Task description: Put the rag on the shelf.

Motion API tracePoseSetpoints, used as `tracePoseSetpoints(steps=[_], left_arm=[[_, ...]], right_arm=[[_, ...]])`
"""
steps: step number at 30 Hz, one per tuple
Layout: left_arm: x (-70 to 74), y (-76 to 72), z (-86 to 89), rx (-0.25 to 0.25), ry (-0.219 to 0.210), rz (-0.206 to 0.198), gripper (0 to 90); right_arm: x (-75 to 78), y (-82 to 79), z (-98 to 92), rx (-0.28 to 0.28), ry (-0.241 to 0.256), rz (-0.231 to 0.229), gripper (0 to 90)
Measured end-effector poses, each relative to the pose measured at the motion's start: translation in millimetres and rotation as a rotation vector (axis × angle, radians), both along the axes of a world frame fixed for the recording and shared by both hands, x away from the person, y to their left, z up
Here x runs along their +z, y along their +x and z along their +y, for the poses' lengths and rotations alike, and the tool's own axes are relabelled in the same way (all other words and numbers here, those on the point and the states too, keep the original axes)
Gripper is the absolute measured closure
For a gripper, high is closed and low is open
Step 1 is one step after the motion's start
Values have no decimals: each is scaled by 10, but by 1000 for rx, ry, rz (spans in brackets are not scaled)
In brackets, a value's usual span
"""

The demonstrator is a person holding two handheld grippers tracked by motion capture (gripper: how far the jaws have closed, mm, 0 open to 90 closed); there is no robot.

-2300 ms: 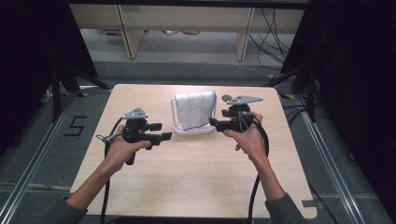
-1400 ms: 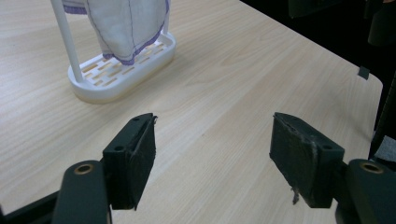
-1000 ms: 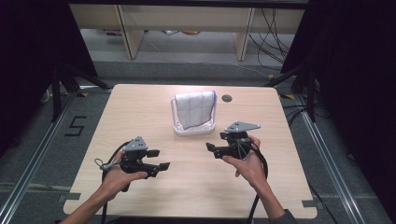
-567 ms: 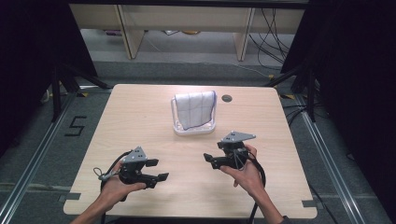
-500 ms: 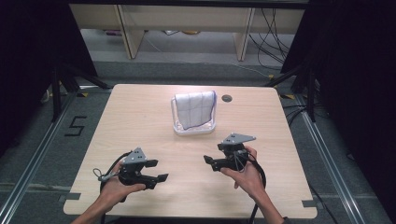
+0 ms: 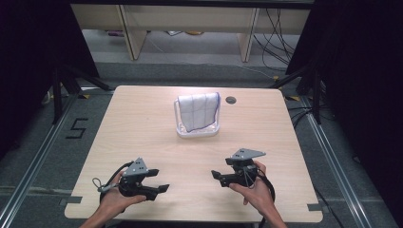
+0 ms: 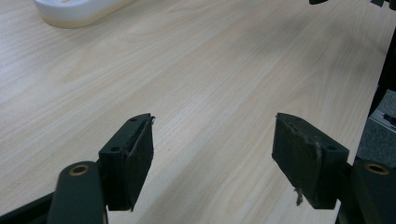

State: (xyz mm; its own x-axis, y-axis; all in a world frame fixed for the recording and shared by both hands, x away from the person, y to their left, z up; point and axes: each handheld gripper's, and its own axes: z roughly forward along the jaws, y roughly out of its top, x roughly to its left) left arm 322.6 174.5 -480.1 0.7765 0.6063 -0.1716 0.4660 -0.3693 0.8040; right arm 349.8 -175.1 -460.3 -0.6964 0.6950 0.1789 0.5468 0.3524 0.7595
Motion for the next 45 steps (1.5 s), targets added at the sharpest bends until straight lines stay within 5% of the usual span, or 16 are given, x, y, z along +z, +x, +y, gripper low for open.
tracePoseSetpoints(steps=[16,18,19,20,22,23,28,31,32,45], left_arm=[[-142,-196,-2,-25,29,6,266],[-168,-225,-6,-22,38,3,263],[-185,-241,7,-30,76,-1,263],[-202,-261,-15,-22,44,3,257],[-207,-269,1,-30,80,-3,256],[-217,-284,-19,-24,50,0,254],[-221,-264,7,-31,93,-6,246],[-224,-268,2,-27,89,-3,246],[-234,-278,-21,-20,57,0,246],[-244,-269,-20,-26,64,3,242]], right_arm=[[-116,-304,-27,-4,-13,20,178],[-128,-318,-41,-1,-26,7,177],[-142,-358,-30,-14,-18,28,175],[-179,-385,-47,5,-35,18,170],[-204,-434,-55,6,-59,22,167],[-217,-457,-59,5,-62,22,165],[-267,-539,-77,17,-91,26,165],[-281,-543,-84,27,-95,19,165],[-281,-542,-88,31,-94,16,165],[-272,-540,-111,-4,-102,16,165]])
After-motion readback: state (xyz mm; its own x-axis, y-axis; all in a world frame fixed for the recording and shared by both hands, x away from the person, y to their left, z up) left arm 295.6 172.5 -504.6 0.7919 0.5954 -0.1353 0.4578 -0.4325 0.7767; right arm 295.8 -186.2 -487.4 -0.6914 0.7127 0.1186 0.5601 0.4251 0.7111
